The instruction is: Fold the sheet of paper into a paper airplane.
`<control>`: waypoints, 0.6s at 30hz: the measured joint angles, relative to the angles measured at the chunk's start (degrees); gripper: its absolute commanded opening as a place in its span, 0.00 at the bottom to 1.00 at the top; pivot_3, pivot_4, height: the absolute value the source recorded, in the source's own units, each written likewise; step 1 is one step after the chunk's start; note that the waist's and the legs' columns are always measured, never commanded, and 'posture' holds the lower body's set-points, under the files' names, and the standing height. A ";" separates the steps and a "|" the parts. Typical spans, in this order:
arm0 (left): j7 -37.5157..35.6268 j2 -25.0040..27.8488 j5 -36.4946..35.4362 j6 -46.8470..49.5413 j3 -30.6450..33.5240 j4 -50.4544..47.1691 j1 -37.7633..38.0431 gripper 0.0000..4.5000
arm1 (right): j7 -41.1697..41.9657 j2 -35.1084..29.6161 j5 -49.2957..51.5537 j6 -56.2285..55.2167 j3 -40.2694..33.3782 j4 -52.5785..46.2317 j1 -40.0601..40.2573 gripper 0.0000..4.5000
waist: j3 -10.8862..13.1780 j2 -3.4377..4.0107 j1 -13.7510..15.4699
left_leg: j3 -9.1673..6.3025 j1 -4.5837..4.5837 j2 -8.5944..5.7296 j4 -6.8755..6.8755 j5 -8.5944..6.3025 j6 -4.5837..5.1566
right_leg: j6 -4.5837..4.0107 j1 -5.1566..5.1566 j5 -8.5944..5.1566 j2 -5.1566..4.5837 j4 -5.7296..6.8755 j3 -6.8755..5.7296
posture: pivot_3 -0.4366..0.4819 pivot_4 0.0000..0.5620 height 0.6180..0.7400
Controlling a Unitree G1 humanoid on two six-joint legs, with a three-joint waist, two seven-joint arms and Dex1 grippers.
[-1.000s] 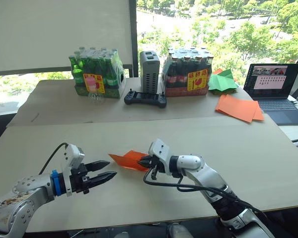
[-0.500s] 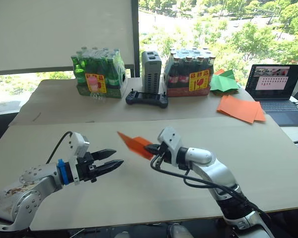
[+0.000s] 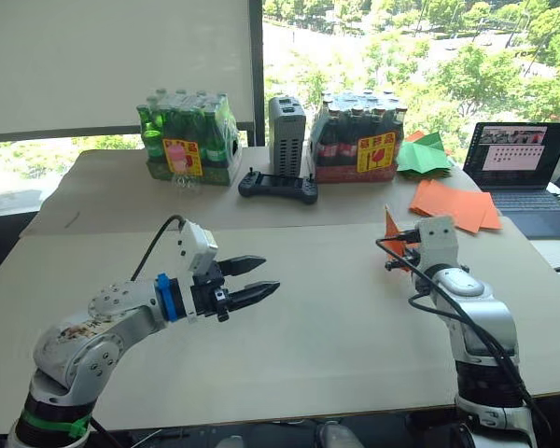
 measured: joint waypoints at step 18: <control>-5.97 3.46 2.45 -3.34 3.94 4.79 3.96 0.65 | 8.01 -1.89 10.26 -4.14 -3.20 -14.55 2.74 0.96 | 0.05 0.09 -0.60 | -0.06 0.03 0.02 0.00 -0.04 0.07 | 0.08 0.10 -0.03 0.03 -0.13 -0.03 | 0.48 0.27 0.86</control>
